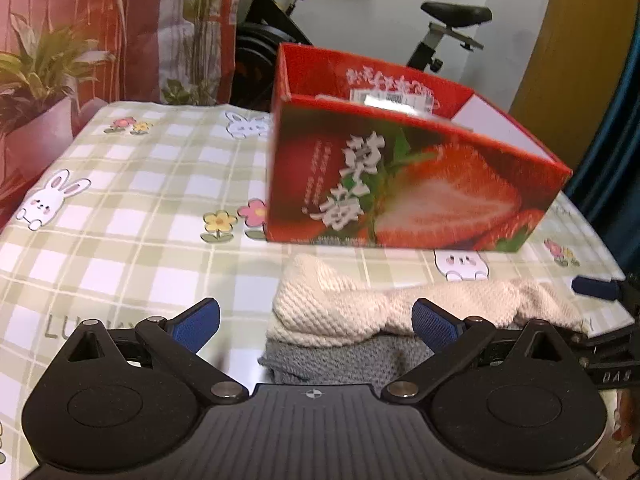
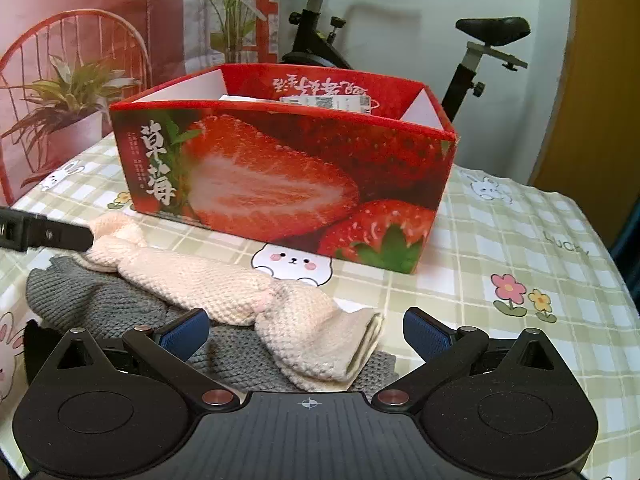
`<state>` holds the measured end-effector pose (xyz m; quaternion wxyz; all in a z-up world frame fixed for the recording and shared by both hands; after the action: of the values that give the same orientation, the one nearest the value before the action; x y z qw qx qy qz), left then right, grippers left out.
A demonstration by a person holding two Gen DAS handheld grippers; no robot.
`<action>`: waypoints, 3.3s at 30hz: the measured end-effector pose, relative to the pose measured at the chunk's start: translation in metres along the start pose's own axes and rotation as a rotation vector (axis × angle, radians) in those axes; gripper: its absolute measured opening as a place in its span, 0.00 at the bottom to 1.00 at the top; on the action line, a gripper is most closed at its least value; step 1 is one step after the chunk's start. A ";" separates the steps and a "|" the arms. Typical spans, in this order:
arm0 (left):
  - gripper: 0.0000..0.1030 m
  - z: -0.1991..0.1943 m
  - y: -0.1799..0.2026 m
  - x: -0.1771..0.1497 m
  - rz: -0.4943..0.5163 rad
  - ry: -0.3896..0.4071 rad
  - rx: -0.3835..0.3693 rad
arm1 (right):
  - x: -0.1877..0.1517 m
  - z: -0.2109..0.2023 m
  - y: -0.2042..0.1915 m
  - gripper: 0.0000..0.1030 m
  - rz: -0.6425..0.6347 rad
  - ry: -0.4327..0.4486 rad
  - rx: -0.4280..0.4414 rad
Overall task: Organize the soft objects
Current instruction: 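Move both open grippers from the box to the cream knit towel, then close the right gripper on the cream towel while the left gripper grasps it too, then lift the cream towel with both grippers over the red box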
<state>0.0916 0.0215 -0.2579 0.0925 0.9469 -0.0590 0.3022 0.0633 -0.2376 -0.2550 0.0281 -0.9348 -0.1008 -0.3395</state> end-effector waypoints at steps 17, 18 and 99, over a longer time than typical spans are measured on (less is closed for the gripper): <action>0.75 0.025 -0.002 0.017 -0.026 -0.021 -0.074 | -0.002 0.005 0.028 0.59 0.152 0.010 0.056; 0.75 0.031 -0.003 0.019 -0.036 -0.035 -0.068 | -0.003 0.006 0.029 0.59 0.160 0.004 0.056; 0.51 0.038 0.022 0.192 0.109 0.211 0.005 | 0.197 0.069 0.086 0.24 0.113 0.122 0.048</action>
<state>0.2650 -0.0183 -0.1735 0.0793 0.9055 -0.0993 0.4048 0.2727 -0.2799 -0.1805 0.0754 -0.9157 -0.0540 -0.3910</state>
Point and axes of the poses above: each gripper's, at about its wrist camera, not at the fingertips, and z roughly the way its jaws point, y to its right, x to its top, the point moved 2 cm from there along z, roughly the way its jaws point, and after that the axes turned 8 degrees about -y, right-handed, at the moved point
